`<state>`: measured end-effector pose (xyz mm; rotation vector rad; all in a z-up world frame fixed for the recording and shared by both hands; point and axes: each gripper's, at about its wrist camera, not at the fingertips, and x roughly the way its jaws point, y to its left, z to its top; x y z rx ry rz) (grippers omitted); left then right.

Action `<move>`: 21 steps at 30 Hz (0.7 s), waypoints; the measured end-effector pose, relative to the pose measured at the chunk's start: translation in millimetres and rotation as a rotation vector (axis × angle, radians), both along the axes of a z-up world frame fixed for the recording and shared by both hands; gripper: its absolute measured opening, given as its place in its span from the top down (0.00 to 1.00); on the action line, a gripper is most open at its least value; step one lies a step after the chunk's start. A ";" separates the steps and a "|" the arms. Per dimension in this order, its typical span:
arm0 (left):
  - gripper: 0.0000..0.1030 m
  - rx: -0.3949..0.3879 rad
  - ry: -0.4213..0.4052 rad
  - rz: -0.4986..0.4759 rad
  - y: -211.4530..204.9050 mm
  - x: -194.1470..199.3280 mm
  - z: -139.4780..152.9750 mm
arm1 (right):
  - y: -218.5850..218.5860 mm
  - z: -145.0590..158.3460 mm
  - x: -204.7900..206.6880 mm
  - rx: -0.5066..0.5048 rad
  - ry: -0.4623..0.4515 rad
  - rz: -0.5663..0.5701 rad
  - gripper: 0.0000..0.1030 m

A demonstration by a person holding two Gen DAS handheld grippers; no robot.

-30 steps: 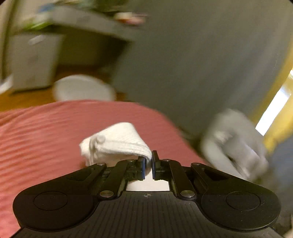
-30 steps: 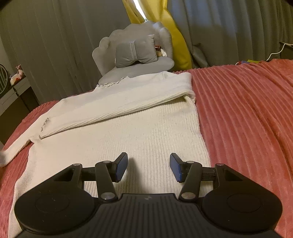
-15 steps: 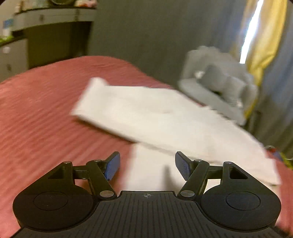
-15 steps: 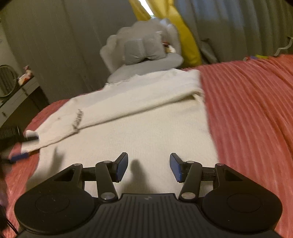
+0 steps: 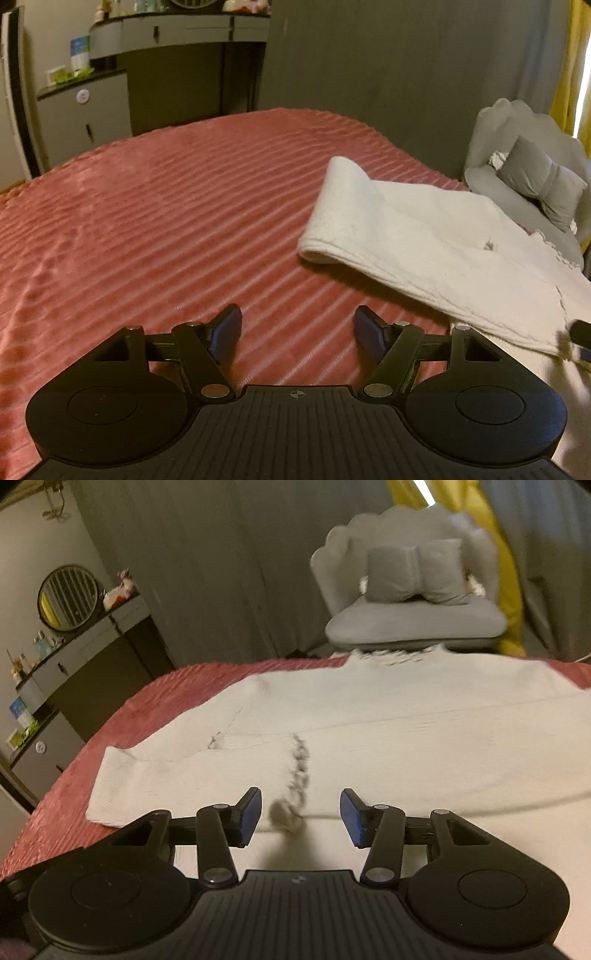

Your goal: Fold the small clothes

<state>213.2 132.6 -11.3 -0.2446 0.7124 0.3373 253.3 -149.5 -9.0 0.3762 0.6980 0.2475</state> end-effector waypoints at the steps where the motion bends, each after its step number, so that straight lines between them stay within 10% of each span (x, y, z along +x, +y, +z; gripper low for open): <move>1: 0.25 0.000 0.003 -0.003 -0.7 1.9 -2.7 | 5.4 -5.0 6.4 -0.006 0.017 0.012 0.56; 7: 0.21 0.055 0.012 -0.011 -14.9 4.5 -7.1 | 19.2 -7.0 22.3 -0.011 0.043 0.042 0.87; 14: 0.21 0.033 0.007 -0.008 -13.5 0.2 -5.4 | 14.5 -2.1 18.6 0.005 0.021 0.033 0.94; 21: 0.21 0.072 -0.053 -0.046 -25.1 -8.3 8.6 | -6.9 43.9 -11.6 -0.268 -0.195 -0.085 0.94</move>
